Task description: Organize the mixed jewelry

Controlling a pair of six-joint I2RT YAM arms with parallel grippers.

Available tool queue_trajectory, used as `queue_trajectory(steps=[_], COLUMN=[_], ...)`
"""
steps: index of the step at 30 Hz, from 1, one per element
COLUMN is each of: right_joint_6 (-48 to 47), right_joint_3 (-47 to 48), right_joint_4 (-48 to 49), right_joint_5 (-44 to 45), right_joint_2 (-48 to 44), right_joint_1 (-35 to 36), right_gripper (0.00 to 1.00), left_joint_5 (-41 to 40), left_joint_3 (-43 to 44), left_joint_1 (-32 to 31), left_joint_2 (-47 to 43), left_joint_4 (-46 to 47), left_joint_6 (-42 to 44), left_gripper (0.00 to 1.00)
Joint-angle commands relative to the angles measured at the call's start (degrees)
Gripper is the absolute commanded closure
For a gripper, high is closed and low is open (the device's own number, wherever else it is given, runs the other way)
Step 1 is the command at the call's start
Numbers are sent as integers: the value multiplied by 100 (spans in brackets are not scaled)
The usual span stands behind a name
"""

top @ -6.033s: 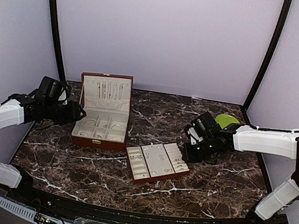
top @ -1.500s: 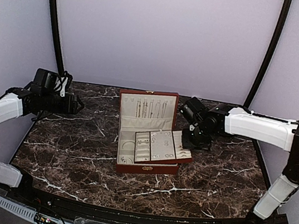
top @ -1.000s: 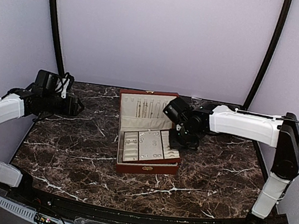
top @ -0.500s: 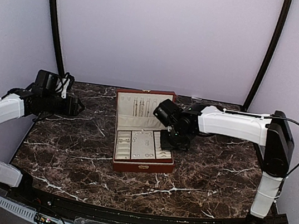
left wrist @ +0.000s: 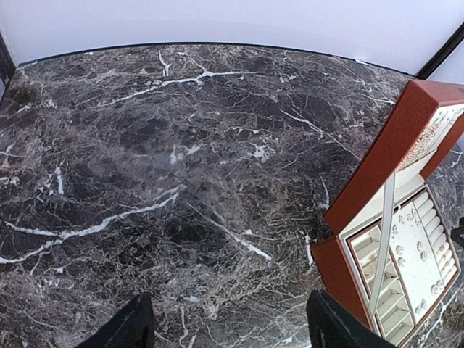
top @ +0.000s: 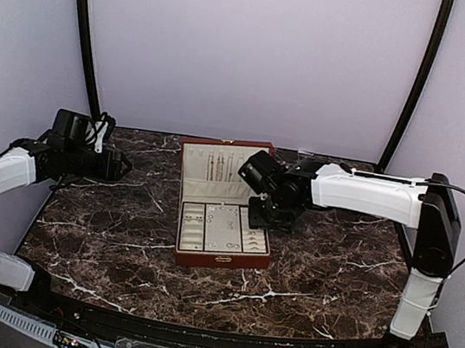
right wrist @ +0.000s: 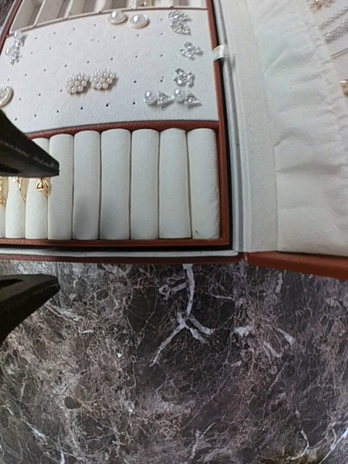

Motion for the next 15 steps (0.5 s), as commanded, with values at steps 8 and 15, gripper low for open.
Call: queue_trajectory(steps=[8,15], right_joint_6=[-870,-1904], right_joint_3=[-789,-887], right_joint_4=[903,1817], right_joint_5=[-121,-1376], right_joint_2=[-1701,-2006], right_joint_1=[-247,-1141], right_gripper=[4,2], left_joint_5=[1674,2880], left_joint_3=[-336,197], left_joint_1=[26,25], left_joint_2=[-282,433], left_joint_4=[1226,2610], left_joint_6=[-172,-1063], left_gripper=[6,4])
